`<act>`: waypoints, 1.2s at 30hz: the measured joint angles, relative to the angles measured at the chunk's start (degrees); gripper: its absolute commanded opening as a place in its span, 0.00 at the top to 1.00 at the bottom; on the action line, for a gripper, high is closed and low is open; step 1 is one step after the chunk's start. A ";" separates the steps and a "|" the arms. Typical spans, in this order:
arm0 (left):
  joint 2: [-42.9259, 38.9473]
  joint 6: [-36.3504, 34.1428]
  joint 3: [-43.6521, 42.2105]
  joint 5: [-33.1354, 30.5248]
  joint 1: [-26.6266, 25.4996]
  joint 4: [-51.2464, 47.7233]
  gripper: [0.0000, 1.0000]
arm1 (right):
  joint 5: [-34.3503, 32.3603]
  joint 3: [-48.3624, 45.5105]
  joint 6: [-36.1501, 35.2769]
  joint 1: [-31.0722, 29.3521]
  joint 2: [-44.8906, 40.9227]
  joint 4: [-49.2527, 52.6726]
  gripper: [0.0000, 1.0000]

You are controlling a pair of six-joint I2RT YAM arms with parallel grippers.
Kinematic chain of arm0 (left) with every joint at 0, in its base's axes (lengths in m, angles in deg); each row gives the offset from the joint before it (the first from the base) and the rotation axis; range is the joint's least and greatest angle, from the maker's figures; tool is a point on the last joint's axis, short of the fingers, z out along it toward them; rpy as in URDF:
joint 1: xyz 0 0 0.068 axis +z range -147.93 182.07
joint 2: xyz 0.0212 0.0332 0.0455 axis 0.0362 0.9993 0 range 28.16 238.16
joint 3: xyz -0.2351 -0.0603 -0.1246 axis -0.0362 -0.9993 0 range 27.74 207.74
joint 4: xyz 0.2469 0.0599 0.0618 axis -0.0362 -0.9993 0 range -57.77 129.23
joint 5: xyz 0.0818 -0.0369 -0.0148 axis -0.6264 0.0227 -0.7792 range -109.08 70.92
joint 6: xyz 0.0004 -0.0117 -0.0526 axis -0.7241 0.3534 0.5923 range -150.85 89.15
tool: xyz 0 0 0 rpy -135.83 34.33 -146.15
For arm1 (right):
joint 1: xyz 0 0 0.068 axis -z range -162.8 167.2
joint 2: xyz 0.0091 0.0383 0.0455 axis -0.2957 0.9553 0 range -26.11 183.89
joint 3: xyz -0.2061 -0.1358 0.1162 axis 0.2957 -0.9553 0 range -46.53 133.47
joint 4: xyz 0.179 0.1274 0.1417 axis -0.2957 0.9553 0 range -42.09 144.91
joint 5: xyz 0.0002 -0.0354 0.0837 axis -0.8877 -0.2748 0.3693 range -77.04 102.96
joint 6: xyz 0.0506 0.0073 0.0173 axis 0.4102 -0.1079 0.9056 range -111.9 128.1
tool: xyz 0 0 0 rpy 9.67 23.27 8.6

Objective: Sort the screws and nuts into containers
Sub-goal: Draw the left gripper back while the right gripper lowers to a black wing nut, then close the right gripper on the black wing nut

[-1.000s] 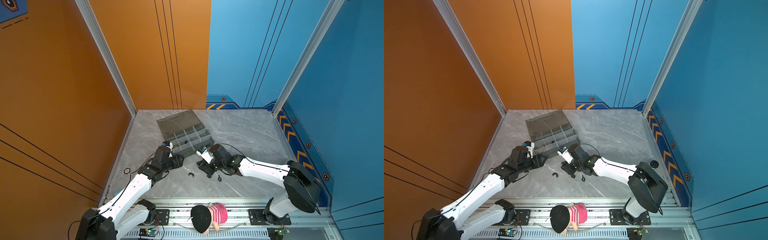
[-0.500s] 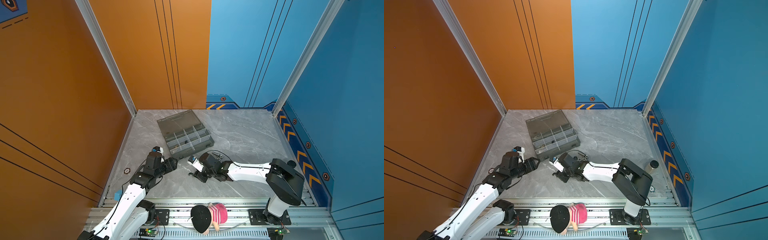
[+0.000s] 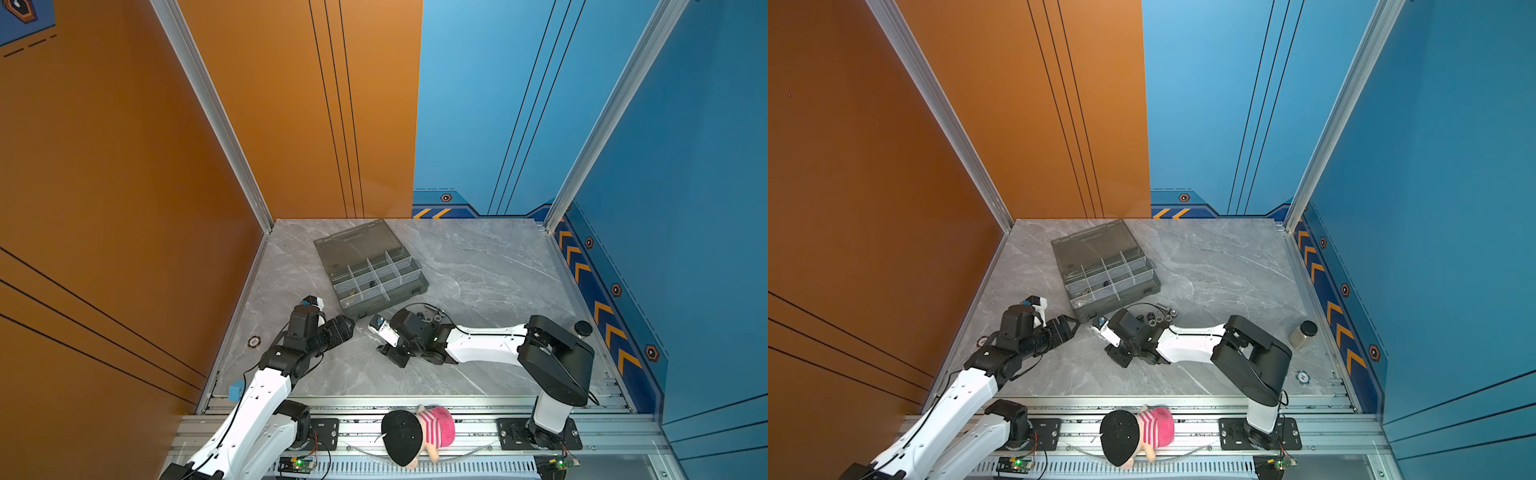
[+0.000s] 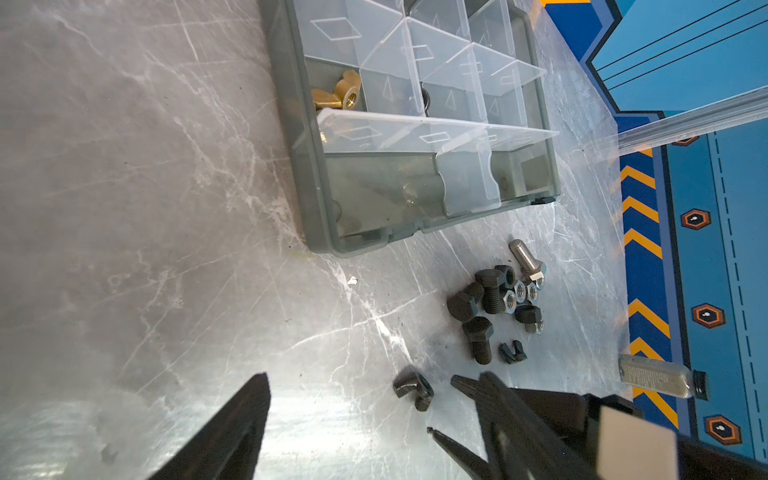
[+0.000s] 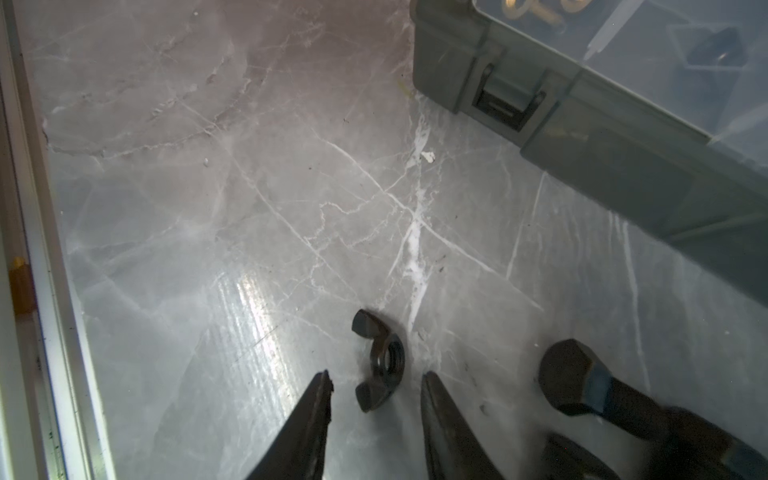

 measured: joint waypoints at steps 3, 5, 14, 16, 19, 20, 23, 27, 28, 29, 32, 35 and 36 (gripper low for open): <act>0.00 0.02 -0.55 0.33 0.07 0.13 0.19 | 0.00 0.04 0.02 0.00 1.01 -0.35 0.62; 0.00 0.15 -0.92 0.39 0.37 0.13 0.19 | 0.00 0.04 0.02 0.00 1.46 -0.39 0.61; -0.09 0.20 -1.57 0.83 0.70 0.22 0.19 | -0.07 0.79 0.02 0.00 2.58 -1.36 0.62; -0.15 0.20 -1.64 0.96 0.72 0.39 0.18 | -0.20 1.01 0.02 0.00 3.04 -2.01 0.62; -0.20 0.22 -1.66 1.11 0.92 0.66 0.18 | -0.22 1.01 0.02 0.00 3.61 -2.64 0.62; -0.20 0.22 -1.66 1.14 1.01 0.68 0.18 | -0.22 1.01 0.02 0.00 3.91 -2.89 0.62; -0.20 0.22 -1.66 1.18 1.03 0.79 0.18 | -0.22 1.01 0.02 0.00 4.63 -2.95 0.64; -0.26 0.24 -1.66 1.18 1.03 0.81 0.18 | -0.24 1.01 0.00 0.00 4.87 -2.99 0.70; -0.33 0.24 -1.66 1.18 1.07 0.83 0.18 | -0.24 1.01 0.07 0.00 4.87 -2.97 0.73; -0.42 0.26 -1.66 1.18 1.07 0.83 0.18 | -0.26 1.01 0.02 0.00 4.87 -2.99 0.74; -0.81 0.39 -1.75 1.18 1.11 0.90 0.18 | -0.24 1.01 0.07 0.00 4.87 -3.02 0.78; -1.01 0.39 -1.77 1.18 1.14 0.92 0.18 | -0.22 1.01 0.04 0.02 4.87 -3.39 0.82; -1.05 0.39 -1.77 1.18 1.14 0.94 0.18 | -0.22 1.01 0.07 0.09 4.87 -3.43 0.83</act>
